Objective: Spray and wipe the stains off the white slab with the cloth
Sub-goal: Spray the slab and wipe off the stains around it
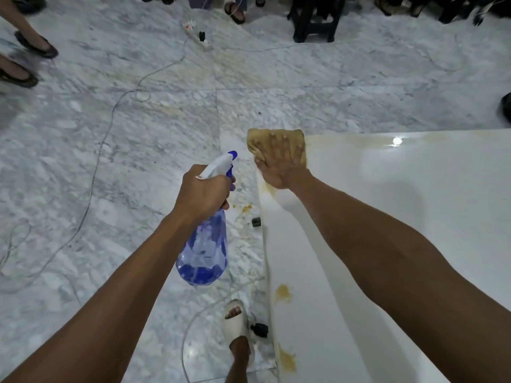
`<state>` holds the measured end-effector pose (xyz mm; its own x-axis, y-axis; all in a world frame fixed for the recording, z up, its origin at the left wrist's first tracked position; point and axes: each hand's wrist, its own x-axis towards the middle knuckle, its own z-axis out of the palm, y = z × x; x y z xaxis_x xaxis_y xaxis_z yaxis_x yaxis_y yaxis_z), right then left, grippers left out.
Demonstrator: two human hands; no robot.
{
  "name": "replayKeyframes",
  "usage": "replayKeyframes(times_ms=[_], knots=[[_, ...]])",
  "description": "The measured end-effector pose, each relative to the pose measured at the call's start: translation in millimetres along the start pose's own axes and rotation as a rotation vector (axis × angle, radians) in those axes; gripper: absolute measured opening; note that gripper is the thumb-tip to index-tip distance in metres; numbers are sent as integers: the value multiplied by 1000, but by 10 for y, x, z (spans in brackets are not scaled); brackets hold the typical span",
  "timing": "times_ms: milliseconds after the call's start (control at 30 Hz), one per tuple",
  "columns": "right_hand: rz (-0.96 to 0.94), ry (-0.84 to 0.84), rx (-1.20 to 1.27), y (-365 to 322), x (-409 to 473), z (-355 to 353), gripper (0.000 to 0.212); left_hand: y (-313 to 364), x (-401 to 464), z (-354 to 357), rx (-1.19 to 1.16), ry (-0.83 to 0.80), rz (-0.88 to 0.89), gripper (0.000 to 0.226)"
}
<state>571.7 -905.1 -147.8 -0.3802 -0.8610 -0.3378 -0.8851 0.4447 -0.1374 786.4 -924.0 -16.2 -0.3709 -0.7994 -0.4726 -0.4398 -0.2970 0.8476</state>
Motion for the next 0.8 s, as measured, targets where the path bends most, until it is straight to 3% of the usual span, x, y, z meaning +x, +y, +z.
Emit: replayKeyframes(times_ms=[33, 133, 400, 567, 667, 800], knots=[[-11, 31, -2, -13, -49, 31, 72, -19, -23, -2, 11, 4, -6, 18], [-9, 27, -19, -20, -237, 163, 57, -60, -128, 26, 16, 7, -21, 20], [-25, 39, -47, -67, -756, 465, 58, -244, -602, 206, -18, -3, -24, 19], [-93, 38, 48, -56, -1255, 523, 64, -504, -1098, 236, 1, 45, -4, 19], [-67, 183, -38, -100, -1671, 721, 62, -692, -1510, 278, -1, 78, 1, 19], [-119, 128, -1, -106, -2214, 1005, 69, -945, -2092, 370, 0, 89, -9, 21]])
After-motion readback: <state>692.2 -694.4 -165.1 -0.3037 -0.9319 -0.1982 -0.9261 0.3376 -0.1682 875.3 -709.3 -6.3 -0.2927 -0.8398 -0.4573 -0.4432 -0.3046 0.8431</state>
